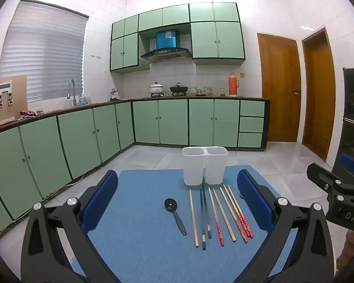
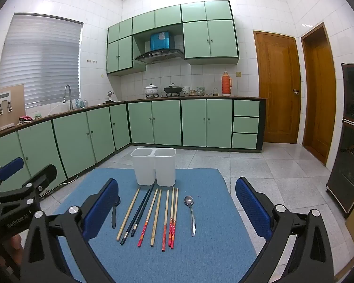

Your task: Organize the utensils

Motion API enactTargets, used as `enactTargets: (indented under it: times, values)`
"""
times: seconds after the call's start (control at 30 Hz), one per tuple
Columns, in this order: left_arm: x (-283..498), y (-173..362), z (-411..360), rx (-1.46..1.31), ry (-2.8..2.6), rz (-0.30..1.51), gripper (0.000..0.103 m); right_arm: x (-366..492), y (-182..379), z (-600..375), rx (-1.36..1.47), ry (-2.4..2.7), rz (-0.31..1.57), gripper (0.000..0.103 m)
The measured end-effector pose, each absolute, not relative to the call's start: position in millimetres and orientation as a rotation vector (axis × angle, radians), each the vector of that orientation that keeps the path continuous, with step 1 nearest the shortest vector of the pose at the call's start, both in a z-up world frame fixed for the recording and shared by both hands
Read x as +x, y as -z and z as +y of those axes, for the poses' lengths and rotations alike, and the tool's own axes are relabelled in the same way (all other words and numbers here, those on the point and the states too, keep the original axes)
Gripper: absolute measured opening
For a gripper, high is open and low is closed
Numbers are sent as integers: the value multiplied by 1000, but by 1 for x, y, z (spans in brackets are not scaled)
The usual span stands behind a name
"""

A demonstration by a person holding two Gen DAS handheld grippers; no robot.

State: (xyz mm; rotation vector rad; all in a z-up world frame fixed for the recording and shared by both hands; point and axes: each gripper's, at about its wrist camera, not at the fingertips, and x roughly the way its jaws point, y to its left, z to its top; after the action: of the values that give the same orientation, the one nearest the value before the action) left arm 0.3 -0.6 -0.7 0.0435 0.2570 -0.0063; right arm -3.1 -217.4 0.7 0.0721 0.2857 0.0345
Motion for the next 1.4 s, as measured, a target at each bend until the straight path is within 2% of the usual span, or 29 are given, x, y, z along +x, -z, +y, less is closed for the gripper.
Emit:
enactTargets:
  times: [1.4]
  values:
    - [-3, -2, -4, 47, -3, 242, 98, -4, -1, -217, 69, -33, 284, 97]
